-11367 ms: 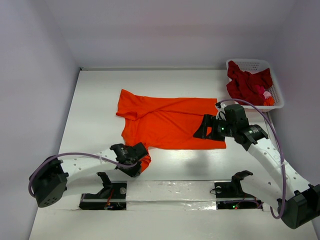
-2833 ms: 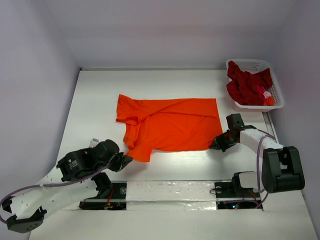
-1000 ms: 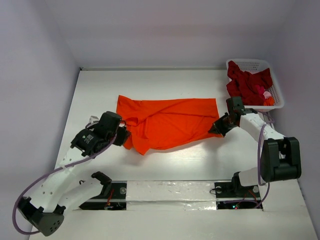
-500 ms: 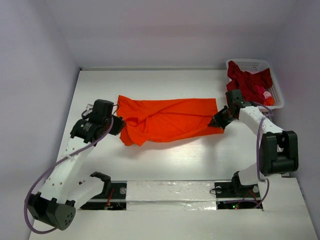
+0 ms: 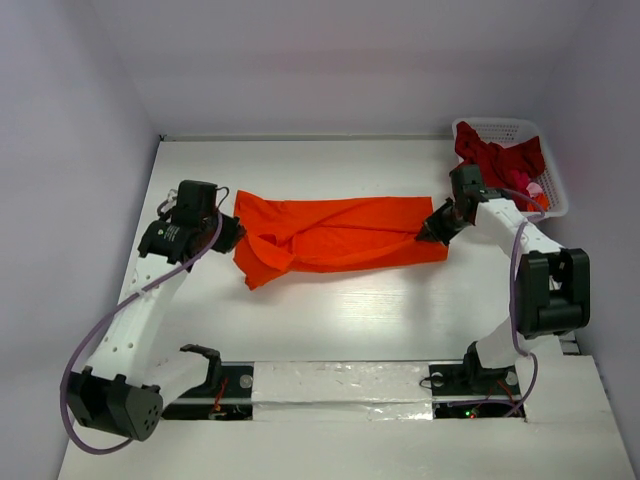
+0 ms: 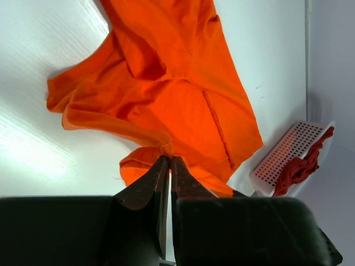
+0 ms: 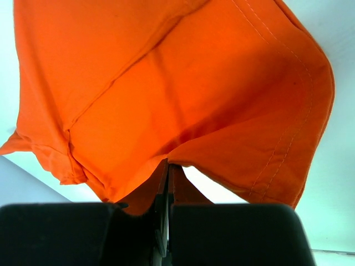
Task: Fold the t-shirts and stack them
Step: Fold the other side of the tshirt into a rectangle
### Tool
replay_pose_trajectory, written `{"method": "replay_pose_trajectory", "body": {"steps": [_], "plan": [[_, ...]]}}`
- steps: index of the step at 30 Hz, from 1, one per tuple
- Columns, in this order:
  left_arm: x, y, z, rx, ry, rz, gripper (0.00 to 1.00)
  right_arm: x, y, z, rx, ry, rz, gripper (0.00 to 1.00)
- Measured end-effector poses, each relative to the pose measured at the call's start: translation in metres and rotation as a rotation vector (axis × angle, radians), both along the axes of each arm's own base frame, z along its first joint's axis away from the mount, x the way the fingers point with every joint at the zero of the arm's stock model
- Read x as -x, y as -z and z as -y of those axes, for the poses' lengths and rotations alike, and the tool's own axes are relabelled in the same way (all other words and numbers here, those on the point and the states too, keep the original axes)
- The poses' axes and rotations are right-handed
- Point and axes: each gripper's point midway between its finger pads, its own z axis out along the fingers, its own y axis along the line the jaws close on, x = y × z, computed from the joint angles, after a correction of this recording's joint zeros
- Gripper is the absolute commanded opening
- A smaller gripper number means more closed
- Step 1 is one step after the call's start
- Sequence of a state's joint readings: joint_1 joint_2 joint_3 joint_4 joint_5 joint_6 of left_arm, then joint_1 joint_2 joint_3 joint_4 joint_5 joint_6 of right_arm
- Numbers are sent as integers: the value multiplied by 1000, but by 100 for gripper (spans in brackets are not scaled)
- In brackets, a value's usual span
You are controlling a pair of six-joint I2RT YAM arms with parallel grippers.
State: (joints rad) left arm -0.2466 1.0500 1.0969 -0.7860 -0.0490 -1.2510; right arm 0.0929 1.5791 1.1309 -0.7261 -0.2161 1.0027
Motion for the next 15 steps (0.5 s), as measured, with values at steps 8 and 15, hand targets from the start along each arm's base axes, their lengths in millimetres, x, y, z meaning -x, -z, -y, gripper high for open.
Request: {"method": "replay_pose_trajectory", "body": {"steps": [8, 15], "plan": [[-18, -7, 0, -20, 26, 8, 0, -10, 2, 0, 7, -16, 0, 0], [-26, -5, -8, -35, 24, -3, 0, -18, 3, -1, 10, -25, 2, 0]]}}
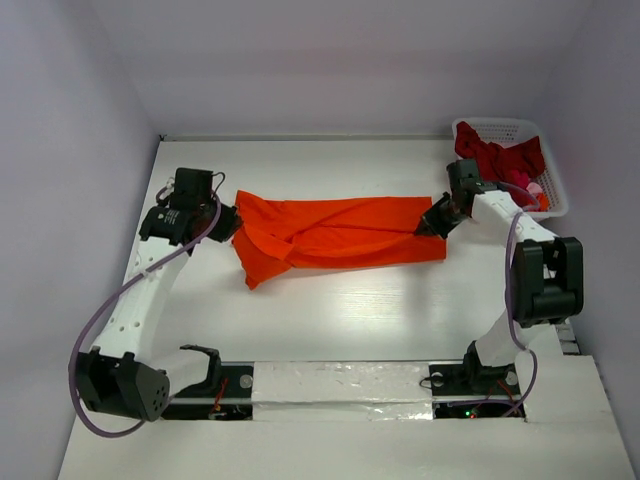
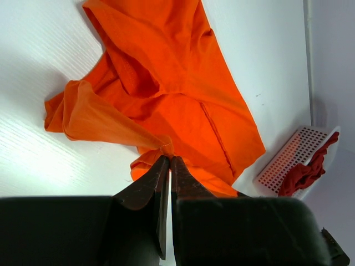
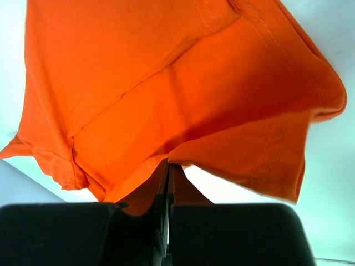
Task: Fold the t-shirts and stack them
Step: Fold the other side of the tshirt into a rectangle
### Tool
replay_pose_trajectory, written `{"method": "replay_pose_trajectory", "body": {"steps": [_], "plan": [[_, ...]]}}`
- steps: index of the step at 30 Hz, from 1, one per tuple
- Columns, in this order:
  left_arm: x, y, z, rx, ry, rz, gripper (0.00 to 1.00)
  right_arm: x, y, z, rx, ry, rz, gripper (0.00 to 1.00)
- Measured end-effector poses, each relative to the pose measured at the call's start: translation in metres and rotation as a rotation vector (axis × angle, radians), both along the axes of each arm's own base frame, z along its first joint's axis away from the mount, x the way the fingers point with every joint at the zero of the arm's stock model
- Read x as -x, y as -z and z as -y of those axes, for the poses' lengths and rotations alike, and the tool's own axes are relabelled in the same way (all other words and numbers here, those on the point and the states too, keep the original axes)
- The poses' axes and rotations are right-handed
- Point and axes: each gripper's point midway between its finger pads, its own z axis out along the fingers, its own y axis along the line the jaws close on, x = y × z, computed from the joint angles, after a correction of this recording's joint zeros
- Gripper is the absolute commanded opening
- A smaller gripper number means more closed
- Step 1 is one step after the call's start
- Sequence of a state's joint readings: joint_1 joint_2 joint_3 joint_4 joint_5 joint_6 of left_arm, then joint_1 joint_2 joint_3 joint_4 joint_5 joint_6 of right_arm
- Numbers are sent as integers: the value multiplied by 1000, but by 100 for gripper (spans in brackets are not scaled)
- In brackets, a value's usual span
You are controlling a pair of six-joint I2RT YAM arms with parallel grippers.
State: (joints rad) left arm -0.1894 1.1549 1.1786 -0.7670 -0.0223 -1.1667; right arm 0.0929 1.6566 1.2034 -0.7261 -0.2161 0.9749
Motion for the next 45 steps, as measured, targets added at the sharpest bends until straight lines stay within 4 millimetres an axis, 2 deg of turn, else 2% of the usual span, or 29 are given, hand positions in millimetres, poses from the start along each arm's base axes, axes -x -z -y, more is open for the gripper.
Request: {"method": "replay_pose_trajectory", "body": {"steps": [8, 23, 33, 40, 45], "plan": [[-12, 0, -8, -10, -3, -3, 0, -18, -4, -2, 2, -11, 21, 0], [-28, 10, -9, -7, 23, -30, 0, -26, 12, -4, -3, -30, -15, 0], [-34, 18, -13, -11, 30, -53, 0, -36, 15, -8, -19, -48, -10, 0], [-48, 14, -14, -19, 38, -38, 0, -49, 11, -10, -18, -55, 12, 0], [-60, 6, -13, -24, 50, -11, 0, -50, 11, -10, -19, -58, 14, 0]]}}
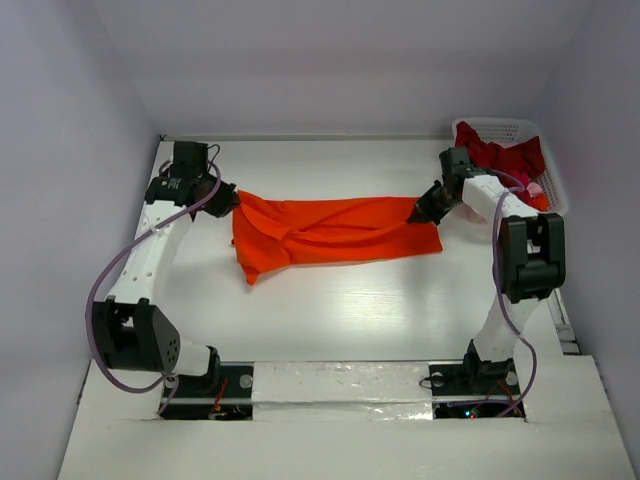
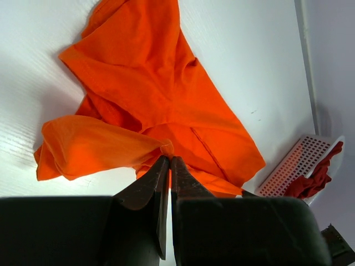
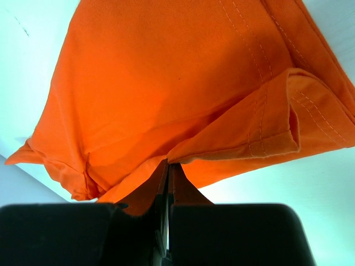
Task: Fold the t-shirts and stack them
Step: Fold the other side of the tshirt into a rectangle
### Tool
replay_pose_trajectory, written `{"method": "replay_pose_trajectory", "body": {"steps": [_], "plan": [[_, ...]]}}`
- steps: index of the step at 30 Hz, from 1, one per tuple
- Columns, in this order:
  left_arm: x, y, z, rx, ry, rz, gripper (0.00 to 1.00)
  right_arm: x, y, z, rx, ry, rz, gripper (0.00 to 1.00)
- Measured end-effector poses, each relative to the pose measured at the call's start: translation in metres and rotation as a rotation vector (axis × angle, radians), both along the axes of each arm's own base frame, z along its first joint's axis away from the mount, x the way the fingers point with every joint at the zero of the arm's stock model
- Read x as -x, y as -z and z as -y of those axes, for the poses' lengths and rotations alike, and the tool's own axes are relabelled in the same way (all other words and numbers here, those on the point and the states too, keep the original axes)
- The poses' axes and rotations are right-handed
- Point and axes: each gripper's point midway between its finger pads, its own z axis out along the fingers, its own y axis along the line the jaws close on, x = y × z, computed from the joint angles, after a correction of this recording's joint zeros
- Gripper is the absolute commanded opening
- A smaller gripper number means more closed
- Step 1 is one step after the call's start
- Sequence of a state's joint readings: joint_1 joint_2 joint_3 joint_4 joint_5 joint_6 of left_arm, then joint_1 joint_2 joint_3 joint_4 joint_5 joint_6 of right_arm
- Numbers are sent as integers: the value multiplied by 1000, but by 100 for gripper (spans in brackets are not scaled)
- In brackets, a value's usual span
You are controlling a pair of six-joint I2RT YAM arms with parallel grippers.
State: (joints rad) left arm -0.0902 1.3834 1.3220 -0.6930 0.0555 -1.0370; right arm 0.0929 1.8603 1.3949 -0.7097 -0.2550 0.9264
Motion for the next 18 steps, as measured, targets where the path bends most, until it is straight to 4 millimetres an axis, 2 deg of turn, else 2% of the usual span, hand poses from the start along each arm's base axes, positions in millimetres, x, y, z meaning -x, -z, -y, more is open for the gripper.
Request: {"method": "replay_pose_trajectory", "body": {"steps": [3, 10, 18], "plan": [[-6, 1, 2, 3, 12, 0, 0, -1, 1, 0, -1, -1, 0, 0], [-15, 19, 5, 5, 28, -47, 0, -2, 4, -1, -1, -8, -6, 0], [-22, 20, 7, 5, 40, -48, 0, -7, 3, -2, -2, -14, 3, 0]]}}
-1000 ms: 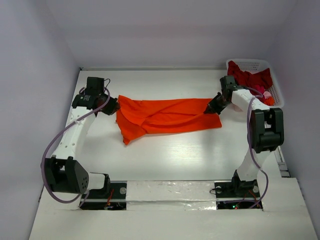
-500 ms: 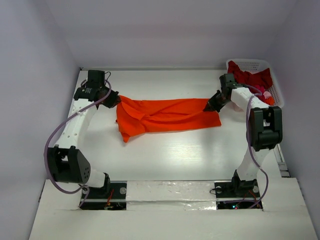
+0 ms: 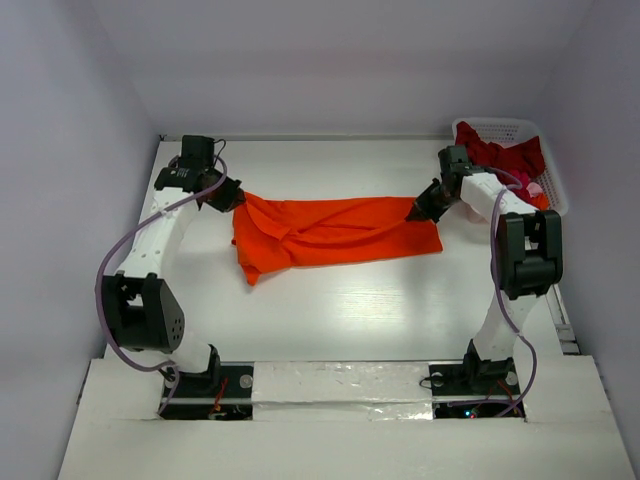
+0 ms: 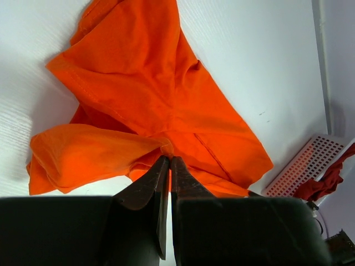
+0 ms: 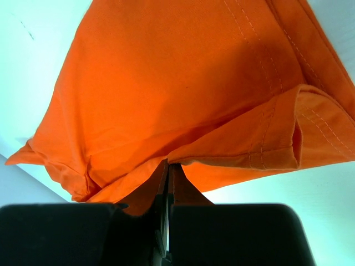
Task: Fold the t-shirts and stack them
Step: Fold the other side of the tshirt into a rectangle
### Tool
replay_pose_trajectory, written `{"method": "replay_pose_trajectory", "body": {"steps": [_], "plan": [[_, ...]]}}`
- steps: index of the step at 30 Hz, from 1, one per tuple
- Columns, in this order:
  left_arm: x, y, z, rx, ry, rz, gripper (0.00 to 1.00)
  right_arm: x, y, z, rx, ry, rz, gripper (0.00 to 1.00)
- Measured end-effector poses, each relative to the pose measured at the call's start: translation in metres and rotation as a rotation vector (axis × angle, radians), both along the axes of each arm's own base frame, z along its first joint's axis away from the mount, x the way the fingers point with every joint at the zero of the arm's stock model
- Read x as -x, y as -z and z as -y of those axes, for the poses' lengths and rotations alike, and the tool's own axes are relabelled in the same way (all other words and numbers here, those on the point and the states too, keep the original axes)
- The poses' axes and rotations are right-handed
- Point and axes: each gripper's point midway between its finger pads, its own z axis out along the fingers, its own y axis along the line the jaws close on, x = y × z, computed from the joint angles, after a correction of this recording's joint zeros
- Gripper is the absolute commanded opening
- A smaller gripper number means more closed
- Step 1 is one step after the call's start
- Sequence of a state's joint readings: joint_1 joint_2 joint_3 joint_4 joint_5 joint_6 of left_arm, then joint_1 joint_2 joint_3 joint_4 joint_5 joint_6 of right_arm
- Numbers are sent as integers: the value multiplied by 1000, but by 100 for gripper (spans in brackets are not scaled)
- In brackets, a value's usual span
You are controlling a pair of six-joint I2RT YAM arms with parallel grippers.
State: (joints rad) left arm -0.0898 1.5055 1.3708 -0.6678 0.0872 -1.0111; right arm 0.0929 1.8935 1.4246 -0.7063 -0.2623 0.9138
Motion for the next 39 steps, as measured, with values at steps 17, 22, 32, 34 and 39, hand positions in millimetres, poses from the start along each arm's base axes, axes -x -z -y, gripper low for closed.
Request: {"method": "replay_pose_trajectory", "body": {"steps": [17, 22, 32, 34, 39], "plan": [[-17, 13, 3, -6, 23, -26, 0, -5, 2, 0, 1, -3, 1, 0], [-24, 6, 3, -7, 25, -7, 0, -5, 2, 0, 1, -3, 0, 0], [-34, 6, 4, -9, 29, 0, 0, -5, 6, -1, -3, -5, -10, 3], [-35, 8, 4, -9, 29, -5, 0, -5, 6, -2, -6, -6, -11, 22], [-37, 11, 4, -11, 30, -11, 0, -7, 8, -5, -20, -35, -9, 73]]}}
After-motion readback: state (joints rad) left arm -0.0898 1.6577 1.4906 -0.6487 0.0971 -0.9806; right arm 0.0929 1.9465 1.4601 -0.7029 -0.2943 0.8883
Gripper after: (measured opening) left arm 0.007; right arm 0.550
